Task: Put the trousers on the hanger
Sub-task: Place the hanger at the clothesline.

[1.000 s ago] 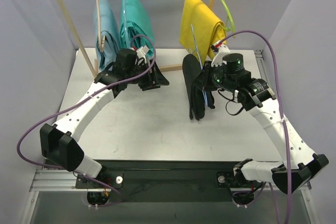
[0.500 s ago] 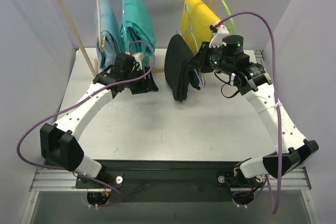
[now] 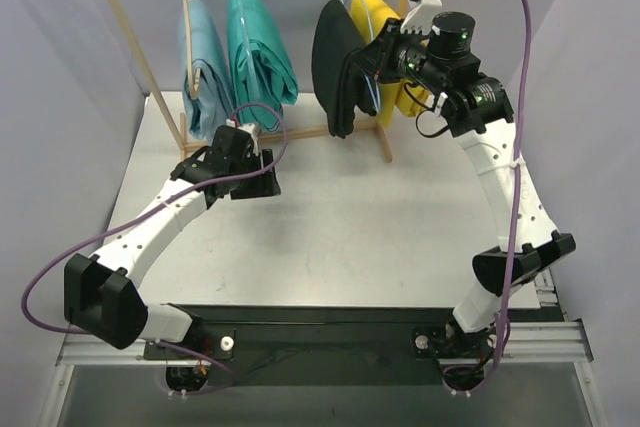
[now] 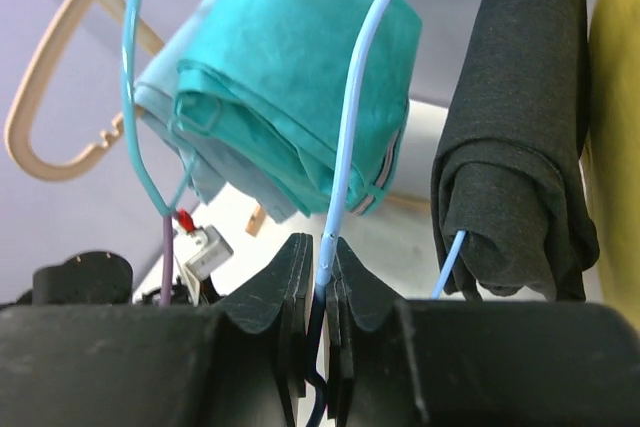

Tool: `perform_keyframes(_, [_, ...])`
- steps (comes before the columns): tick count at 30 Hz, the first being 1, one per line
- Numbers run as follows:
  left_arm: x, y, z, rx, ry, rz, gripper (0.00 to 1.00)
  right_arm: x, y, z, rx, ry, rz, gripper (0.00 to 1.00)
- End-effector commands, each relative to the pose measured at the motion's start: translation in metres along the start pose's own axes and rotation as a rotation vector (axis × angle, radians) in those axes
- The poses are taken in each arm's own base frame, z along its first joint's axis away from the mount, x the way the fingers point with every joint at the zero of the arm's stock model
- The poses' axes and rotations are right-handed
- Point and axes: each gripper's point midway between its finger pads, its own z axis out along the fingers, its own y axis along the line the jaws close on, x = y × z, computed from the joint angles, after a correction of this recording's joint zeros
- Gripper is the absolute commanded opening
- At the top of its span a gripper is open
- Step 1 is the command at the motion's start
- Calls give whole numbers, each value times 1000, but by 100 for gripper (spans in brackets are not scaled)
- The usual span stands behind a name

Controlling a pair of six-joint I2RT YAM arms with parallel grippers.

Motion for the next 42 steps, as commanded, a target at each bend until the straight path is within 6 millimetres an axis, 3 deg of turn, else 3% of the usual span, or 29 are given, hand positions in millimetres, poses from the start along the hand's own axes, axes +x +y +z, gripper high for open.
perform_keyframes(1, [-14, 5, -10, -21, -74, 10, 70, -106, 45, -21, -161, -340, -139, 0])
perform_keyframes(22, [-19, 13, -8, -68, -94, 22, 71, -144, 53, 10, -233, -474, -92, 0])
perform_keyframes(32, [-20, 16, -10, -82, -103, 20, 71, -126, 44, 48, -249, -431, -11, 0])
perform_keyframes(41, [-17, 19, -11, -95, -105, 10, 71, -106, 39, 52, -213, -376, 29, 0])
perform_keyframes(42, [-16, 21, -10, -103, -103, 7, 71, -95, 30, 58, -187, -350, 40, 2])
